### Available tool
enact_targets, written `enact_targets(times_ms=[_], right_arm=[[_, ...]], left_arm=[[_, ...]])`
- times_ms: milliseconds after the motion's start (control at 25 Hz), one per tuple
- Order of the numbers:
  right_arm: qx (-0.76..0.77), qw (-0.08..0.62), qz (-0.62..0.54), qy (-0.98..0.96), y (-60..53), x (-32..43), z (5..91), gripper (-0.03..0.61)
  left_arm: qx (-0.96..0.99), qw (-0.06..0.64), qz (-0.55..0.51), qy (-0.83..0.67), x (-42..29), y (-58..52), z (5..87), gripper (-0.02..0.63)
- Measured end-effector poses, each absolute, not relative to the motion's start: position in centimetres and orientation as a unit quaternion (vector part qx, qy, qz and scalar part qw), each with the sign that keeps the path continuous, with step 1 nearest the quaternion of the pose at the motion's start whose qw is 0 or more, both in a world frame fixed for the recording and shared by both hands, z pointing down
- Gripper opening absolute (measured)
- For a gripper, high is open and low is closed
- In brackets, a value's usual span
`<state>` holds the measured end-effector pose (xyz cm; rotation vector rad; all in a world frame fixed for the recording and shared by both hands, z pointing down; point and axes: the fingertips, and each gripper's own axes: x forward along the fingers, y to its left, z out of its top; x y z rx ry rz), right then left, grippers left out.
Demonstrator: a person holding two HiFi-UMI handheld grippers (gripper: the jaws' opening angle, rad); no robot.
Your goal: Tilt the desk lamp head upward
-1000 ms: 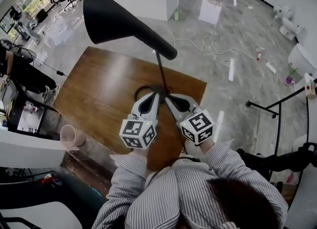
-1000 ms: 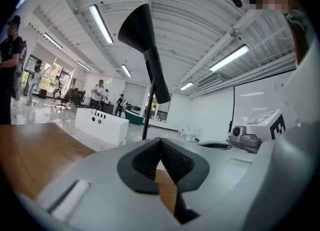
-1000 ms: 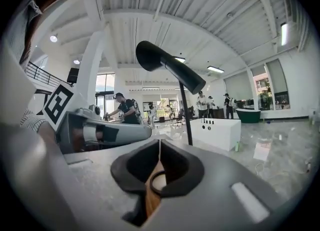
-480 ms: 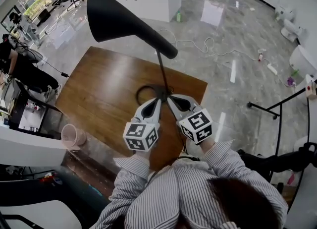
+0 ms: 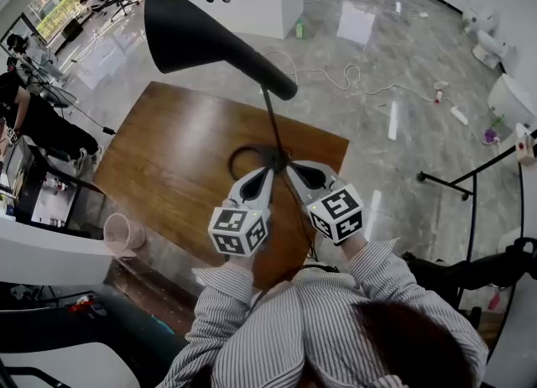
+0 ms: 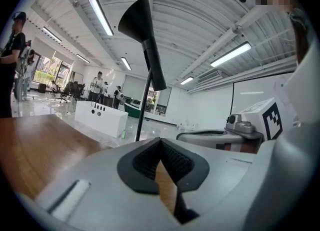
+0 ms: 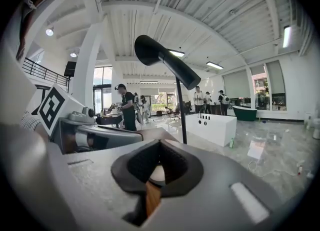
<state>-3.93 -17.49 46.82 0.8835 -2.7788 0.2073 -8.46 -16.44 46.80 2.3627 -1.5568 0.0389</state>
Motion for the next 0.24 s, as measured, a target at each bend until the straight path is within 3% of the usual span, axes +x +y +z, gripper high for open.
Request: enact_targets(times_ms=[240], right_arm=[[0.299,0.111,0.069,-0.945,-17.23,-3.98,46.87,0.002]], left_arm=[[0.827,0.163,0.011,-0.537,-8.10,-16.22,46.99,0.003]])
